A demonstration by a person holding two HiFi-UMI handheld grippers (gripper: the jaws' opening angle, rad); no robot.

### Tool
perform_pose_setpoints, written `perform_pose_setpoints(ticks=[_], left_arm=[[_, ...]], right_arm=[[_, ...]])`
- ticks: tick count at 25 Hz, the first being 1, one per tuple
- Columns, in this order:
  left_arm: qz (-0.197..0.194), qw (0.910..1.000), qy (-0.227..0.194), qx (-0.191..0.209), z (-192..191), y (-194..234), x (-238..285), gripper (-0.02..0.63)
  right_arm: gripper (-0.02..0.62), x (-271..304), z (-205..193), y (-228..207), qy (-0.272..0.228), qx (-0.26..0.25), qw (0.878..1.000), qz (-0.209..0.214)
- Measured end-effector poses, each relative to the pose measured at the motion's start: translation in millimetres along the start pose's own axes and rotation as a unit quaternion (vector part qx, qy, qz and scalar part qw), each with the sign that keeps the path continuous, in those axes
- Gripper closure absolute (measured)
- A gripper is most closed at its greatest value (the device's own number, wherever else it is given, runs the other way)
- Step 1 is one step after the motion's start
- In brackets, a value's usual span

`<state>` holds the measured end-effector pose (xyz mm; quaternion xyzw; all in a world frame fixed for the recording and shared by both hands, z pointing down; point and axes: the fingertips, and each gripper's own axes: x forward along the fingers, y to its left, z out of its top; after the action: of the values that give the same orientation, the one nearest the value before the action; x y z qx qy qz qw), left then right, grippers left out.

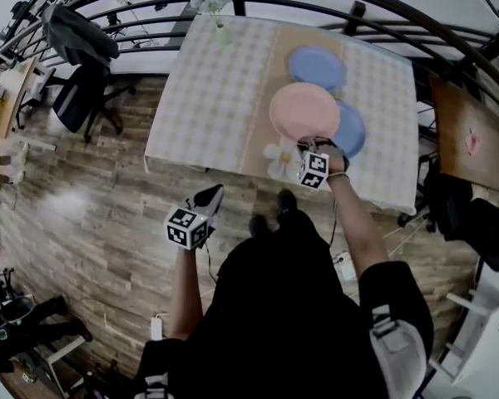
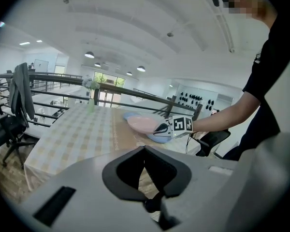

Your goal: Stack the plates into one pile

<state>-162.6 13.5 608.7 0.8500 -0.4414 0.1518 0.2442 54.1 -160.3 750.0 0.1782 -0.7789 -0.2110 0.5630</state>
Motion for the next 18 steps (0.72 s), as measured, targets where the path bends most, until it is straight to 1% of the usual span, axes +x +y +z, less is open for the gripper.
perform_pose_setpoints(ticks=[7,12,18], left_arm=[[-0.03,0.9994,0.008,0.014,-5,-10,2,0.604],[-0.041,0.9988,0.011,0.023,-1,-10,6,0.604],[-0.056,0.9978,0.016,0.031,1,-8,15,0.604]], right_arm=[[0.581,-15,-28,10,0.026,0.039,0.999,-0.013],[0.581,-23,-47,14,0.04,0.064,0.997,-0.023],[0.581,-25,-71,26,0.06,0.087,0.994,-0.023]])
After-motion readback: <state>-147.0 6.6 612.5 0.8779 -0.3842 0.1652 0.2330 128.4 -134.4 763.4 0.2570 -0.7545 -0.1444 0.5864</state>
